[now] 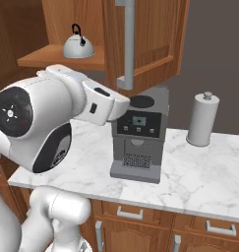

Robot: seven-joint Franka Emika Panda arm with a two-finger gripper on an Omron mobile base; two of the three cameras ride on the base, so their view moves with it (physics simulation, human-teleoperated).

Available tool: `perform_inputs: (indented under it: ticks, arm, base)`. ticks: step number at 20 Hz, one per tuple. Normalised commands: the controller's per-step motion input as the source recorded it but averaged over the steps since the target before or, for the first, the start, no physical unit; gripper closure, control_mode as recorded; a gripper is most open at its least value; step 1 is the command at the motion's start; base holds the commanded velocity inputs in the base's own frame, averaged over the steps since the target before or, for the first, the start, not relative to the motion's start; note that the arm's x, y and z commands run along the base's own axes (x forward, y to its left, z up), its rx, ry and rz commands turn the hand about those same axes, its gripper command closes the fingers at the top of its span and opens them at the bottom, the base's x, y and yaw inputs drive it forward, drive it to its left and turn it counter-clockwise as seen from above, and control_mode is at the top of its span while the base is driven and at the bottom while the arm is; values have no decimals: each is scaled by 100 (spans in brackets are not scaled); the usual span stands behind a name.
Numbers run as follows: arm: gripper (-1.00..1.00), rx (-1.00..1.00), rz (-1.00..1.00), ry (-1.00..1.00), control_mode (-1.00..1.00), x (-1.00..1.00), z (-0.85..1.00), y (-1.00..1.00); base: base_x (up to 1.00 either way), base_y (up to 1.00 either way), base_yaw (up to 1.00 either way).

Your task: Open the cabinet, pick the kettle from the cabinet, and place it in the sink.

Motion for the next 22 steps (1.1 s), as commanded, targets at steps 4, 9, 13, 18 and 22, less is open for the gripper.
perform_inputs:
  ticks: [4, 9, 13, 18, 22]
  arm:
    - [-100, 8, -22, 16, -100, -11, 0, 41]
    - [-100, 6, -31, 20, -100, -1, 0, 37]
    - [-100, 2, -31, 22, -100, 8, 0, 34]
    - [-100, 22, -27, 23, -100, 22, -1, 12]
    - [-100, 43, -24, 6, -100, 26, -2, 7]
  base:
    - [0, 0, 0]
    - [0, 0, 0]
    - [0, 0, 0]
    - [0, 0, 0]
    - [0, 0, 0]
